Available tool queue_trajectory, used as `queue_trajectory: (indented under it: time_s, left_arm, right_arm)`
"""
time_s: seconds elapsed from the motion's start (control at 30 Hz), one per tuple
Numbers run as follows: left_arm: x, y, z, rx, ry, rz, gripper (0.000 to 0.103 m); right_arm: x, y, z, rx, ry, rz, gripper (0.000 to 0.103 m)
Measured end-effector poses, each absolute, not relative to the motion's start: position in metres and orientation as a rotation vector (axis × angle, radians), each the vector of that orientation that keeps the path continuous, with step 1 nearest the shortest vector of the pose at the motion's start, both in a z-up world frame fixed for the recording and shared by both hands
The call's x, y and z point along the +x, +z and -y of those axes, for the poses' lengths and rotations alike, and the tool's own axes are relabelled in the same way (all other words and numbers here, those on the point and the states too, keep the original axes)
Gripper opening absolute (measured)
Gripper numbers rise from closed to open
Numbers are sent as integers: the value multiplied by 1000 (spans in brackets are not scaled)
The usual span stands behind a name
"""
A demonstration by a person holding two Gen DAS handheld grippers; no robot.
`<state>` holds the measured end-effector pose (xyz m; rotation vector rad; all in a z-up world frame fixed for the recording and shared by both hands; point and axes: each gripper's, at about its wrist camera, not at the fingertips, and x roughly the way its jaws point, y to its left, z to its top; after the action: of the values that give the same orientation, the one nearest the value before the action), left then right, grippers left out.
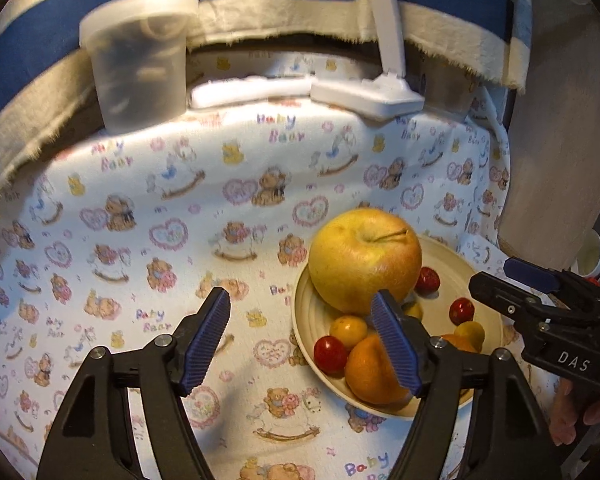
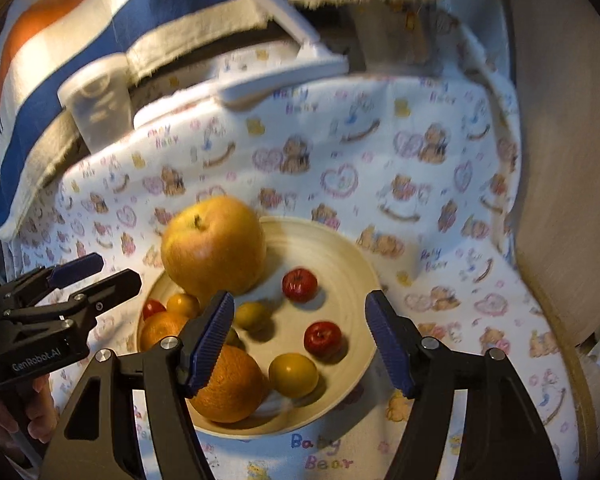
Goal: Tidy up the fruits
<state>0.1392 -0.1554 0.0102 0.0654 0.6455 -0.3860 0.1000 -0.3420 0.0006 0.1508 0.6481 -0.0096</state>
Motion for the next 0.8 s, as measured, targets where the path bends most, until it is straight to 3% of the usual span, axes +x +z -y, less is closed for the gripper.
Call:
queue_trajectory:
  time_s: [0.07, 0.13, 0.2, 0.3, 0.47, 0.8]
  left_arm:
    - [133, 19, 154, 68, -377, -596, 78]
    - [123, 31, 150, 53, -358, -524, 82]
    - [111, 45, 144, 43, -351, -433, 92]
    - [89, 65, 133, 33, -335, -285, 97]
    - [58, 83, 112, 33, -292, -154, 102]
    - [24, 69, 67, 68, -188, -62, 102]
  right_arm:
    - [96, 7, 341, 140, -19, -613, 72]
    - [90, 14, 339, 126, -25, -566, 84]
    - [83, 21, 337, 120, -25, -512, 93]
    - [73, 33, 333, 112, -28, -443, 103]
    - [38, 55, 319, 76, -50, -222, 103]
    - [26, 49, 282, 4, -6, -192, 103]
